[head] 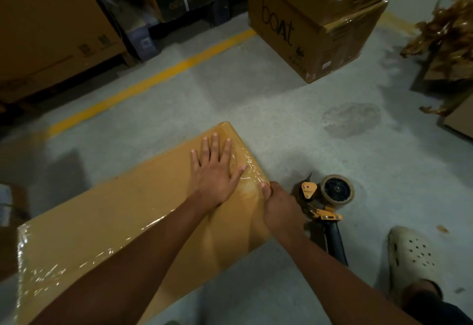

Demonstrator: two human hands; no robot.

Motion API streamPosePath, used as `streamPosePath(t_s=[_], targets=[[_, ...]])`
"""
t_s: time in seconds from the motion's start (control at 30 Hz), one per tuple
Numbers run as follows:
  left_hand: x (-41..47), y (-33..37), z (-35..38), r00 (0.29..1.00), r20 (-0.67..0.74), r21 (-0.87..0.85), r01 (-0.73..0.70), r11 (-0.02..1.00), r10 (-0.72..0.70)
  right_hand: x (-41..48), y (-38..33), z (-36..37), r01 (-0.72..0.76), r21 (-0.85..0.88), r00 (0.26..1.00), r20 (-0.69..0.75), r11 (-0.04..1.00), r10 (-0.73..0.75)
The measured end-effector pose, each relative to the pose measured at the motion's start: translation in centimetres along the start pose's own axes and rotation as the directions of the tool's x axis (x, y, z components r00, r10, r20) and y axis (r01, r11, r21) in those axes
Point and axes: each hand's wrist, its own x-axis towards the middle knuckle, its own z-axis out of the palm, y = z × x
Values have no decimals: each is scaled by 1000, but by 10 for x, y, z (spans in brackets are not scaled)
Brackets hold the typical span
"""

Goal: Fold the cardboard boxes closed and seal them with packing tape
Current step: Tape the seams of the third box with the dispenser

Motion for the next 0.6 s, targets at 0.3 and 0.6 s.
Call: streamPosePath(t_s=[0.3, 0.6], targets=[[-135, -56, -8, 985, 147, 50, -100, 994, 92, -9, -40, 0, 221, -337, 970, 171, 915, -171], [-162, -50, 2, 973, 118, -22, 204, 979, -200, -5, -32, 5, 155, -341, 988, 66, 927, -140]])
